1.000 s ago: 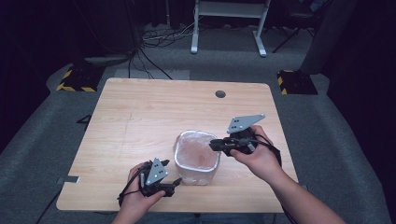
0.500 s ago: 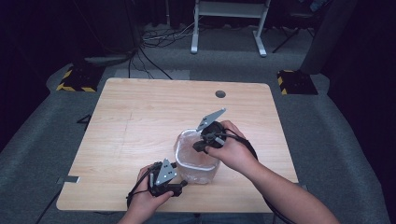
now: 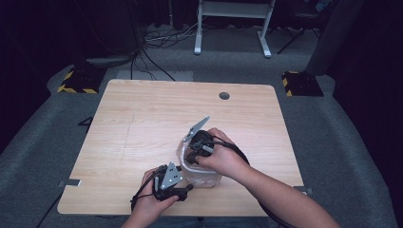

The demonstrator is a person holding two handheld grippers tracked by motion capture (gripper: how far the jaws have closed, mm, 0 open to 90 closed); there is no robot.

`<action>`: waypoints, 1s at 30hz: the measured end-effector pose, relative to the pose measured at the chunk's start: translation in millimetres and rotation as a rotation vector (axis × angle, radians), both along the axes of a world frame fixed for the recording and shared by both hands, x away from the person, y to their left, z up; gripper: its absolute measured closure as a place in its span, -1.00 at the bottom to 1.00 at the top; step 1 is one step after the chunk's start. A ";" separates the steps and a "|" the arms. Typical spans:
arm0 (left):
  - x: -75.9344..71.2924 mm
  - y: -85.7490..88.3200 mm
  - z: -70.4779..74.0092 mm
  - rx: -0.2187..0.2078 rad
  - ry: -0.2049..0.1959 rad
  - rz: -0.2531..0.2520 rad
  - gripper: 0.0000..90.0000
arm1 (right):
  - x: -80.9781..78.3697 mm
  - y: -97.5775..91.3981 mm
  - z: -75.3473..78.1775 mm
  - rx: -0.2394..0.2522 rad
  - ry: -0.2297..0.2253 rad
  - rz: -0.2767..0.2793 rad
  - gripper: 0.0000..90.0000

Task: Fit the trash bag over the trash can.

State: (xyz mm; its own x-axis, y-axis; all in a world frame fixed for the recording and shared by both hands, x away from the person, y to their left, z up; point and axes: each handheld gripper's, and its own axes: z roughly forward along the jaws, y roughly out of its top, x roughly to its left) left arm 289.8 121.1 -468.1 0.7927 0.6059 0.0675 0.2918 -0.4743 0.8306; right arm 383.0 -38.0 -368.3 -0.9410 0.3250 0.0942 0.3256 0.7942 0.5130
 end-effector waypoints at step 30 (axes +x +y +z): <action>4.1 -1.0 -0.6 0.004 -0.010 0.005 -0.29 | 3.3 11.5 -1.5 -0.122 -0.020 0.047 0.64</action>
